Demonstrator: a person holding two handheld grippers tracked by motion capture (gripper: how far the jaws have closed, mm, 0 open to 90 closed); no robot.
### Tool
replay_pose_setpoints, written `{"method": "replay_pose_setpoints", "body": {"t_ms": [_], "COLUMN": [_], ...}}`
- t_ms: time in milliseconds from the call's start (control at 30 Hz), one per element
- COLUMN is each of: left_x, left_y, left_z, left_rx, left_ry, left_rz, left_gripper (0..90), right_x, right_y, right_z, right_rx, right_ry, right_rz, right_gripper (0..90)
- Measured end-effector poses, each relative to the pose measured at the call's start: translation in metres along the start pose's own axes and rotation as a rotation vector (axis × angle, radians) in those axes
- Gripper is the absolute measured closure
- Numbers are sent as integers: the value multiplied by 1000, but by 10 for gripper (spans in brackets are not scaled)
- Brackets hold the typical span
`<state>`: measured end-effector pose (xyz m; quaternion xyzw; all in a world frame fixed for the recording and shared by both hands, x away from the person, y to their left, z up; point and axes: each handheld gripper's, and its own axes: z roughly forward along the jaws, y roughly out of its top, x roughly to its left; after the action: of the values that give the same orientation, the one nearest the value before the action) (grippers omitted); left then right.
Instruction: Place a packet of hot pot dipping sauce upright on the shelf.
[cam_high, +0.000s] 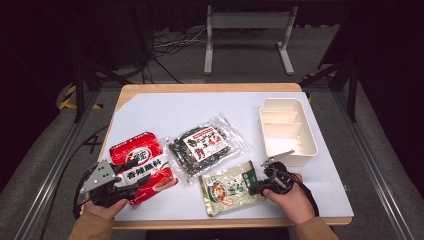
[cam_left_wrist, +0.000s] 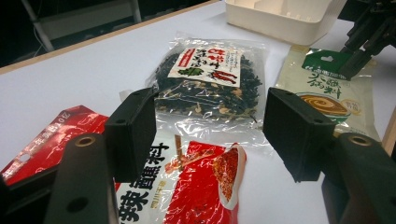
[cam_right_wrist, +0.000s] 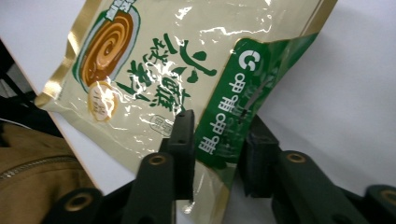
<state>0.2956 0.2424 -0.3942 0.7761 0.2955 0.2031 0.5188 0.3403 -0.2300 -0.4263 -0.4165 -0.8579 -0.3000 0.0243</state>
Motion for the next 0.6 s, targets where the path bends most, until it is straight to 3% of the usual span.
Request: {"method": "replay_pose_setpoints", "body": {"t_ms": [100, 200, 600], "left_x": [0, 0, 4], "left_y": [0, 0, -1], "left_z": [0, 0, -2], "left_rx": [1, -2, -9], "left_ry": [1, 2, 11], "left_rz": [0, -2, -17], "left_gripper": [354, 354, 353], "right_x": [0, 1, 7], "right_y": [0, 1, 12], "right_z": [0, -1, -26], "right_rx": [8, 8, -65], "right_ry": [-21, 5, 34], "right_rz": [-17, -8, -31], "right_gripper": [835, 899, 900]}}
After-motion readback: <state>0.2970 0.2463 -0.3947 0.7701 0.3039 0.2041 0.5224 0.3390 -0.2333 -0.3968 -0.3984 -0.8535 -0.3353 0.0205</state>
